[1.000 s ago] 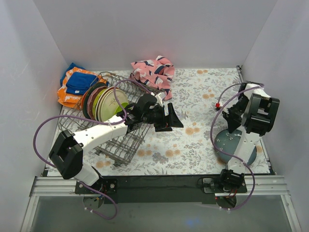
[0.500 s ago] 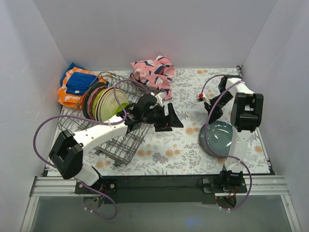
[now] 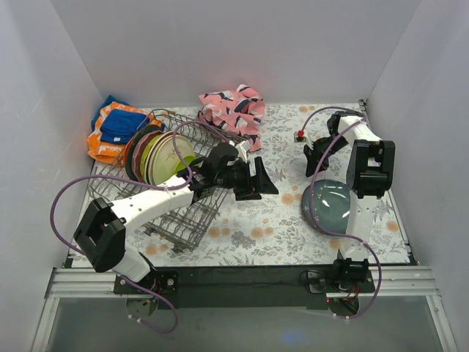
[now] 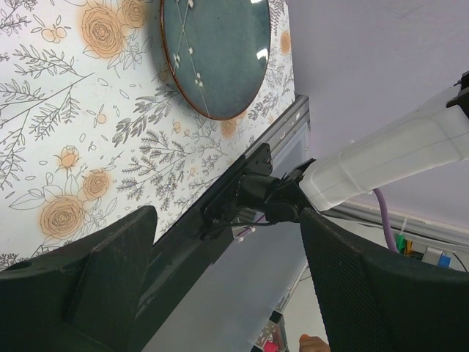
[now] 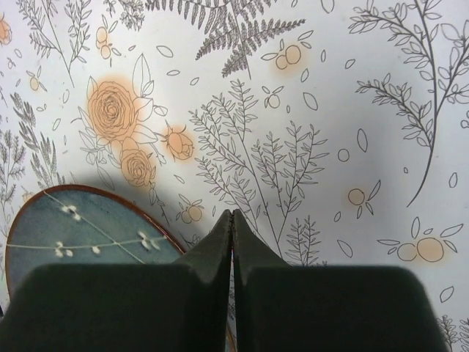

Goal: Load the plates into the dish rack
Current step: Grab a plate with the left arm, then insert the plate into the dish rack

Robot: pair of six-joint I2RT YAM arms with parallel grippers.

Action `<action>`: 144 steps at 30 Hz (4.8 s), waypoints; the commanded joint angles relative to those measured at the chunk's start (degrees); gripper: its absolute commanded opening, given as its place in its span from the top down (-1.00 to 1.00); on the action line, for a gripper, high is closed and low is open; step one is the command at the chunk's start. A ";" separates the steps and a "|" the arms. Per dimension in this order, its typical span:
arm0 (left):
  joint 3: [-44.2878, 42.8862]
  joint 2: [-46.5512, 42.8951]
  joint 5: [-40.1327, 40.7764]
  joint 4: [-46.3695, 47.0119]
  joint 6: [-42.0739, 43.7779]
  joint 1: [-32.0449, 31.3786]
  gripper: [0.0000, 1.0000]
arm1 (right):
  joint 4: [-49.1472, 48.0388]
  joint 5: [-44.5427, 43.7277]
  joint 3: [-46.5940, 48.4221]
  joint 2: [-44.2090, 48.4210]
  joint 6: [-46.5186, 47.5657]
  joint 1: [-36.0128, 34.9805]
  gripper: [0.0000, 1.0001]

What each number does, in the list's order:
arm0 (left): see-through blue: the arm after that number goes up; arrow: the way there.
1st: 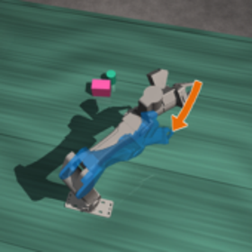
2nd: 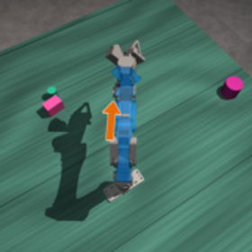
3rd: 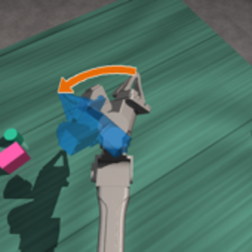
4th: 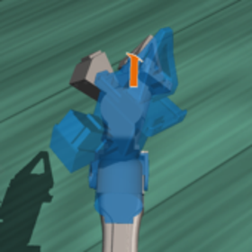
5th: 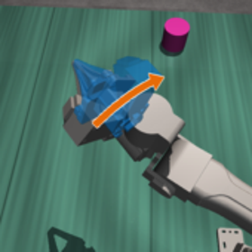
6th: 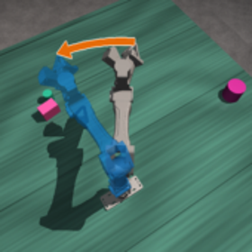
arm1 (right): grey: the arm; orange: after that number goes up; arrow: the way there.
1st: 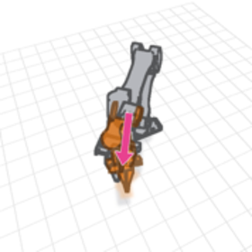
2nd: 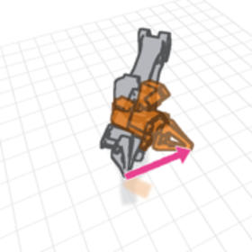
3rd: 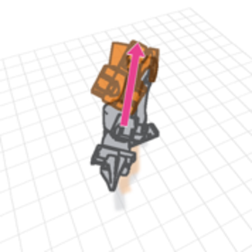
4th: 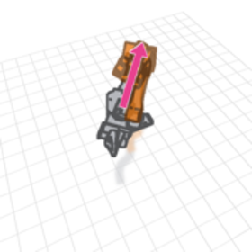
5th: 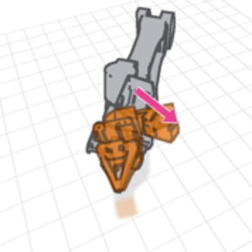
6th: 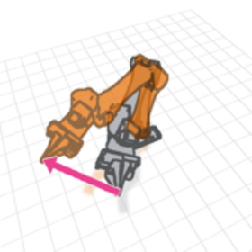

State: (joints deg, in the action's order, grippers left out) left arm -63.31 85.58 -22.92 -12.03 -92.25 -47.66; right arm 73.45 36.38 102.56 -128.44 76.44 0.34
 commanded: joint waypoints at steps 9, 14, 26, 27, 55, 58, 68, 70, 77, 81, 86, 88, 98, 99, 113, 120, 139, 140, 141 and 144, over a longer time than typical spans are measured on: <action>-4.80 7.13 2.60 1.66 -1.09 -3.58 -0.55 | -9.54 0.71 1.24 7.41 -19.30 4.48 0.36; -11.47 16.89 6.39 2.98 -3.54 -4.55 -0.55 | -15.95 -0.87 -7.62 16.28 -26.51 9.94 -0.04; -20.71 34.65 7.27 10.09 -6.72 -6.66 -0.29 | -23.44 1.94 -29.95 33.87 -27.05 17.85 -0.07; -21.24 36.13 7.27 10.88 -6.80 -6.74 -0.28 | -23.61 2.11 -30.40 34.57 -27.14 18.20 -0.07; -20.37 46.61 3.23 24.86 -11.91 -9.12 1.00 | -25.99 4.14 -35.33 37.83 -29.25 20.40 -0.04; -17.92 43.11 4.72 25.92 -9.98 -9.12 1.00 | -25.73 3.87 -34.98 38.70 -29.34 20.49 -0.04; -2.55 20.89 11.57 22.59 -3.03 -9.21 1.00 | -23.62 6.15 -31.11 42.66 -30.56 20.93 -0.06; 0.01 17.79 12.98 21.62 -2.85 -9.12 1.00 | -22.31 7.56 -31.02 42.66 -30.65 20.93 -0.08; 6.44 6.71 15.62 16.96 -2.15 -9.21 1.00 | -18.61 9.94 -34.17 41.96 -29.16 18.66 -0.15; 7.50 1.88 17.20 14.85 -1.53 -9.12 1.00 | -18.26 11.16 -36.03 42.40 -29.07 16.89 -0.15; 7.67 -1.38 18.96 12.39 -0.39 -9.12 1.00 | -18.17 12.40 -36.82 42.40 -29.86 15.05 -0.16; 7.76 -2.69 19.49 10.90 -0.22 -9.03 1.00 | -18.17 12.75 -36.91 42.40 -30.21 14.61 -0.16; 7.67 -6.74 22.21 7.38 1.10 -8.94 1.00 | -17.29 15.47 -36.21 42.13 -31.35 13.46 -0.17; 7.41 -7.18 22.21 7.03 1.19 -8.94 1.00 | -17.29 15.47 -36.03 42.13 -31.36 13.37 -0.17; 3.89 -10.70 26.78 1.58 4.62 -7.98 1.00 | -17.29 17.05 -32.96 41.61 -33.73 13.29 -0.18; -0.58 -12.19 28.27 -3.95 8.21 -7.45 1.00 | -17.29 18.11 -33.92 42.05 -33.73 12.85 -0.18; -12.89 -19.04 32.58 -19.78 13.85 0.19 1.00 | -17.55 18.99 -34.71 40.99 -33.99 12.84 -0.19; -12.98 -19.22 32.58 -20.22 14.02 0.63 1.00 | -17.55 18.99 -34.63 40.99 -33.99 12.76 -0.19; -13.15 -19.48 32.58 -20.75 14.11 1.16 1.00 | -17.64 18.82 -34.62 40.99 -33.99 12.67 -0.19; -13.86 -20.45 32.41 -21.89 14.64 3.01 1.00 | -17.55 18.46 -34.62 40.99 -33.99 12.50 -0.19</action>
State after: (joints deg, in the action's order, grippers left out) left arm -72.36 69.84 8.97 -37.76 -77.87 -46.52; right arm 55.55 53.34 67.51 -87.46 42.83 13.37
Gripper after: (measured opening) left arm 0.062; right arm 0.593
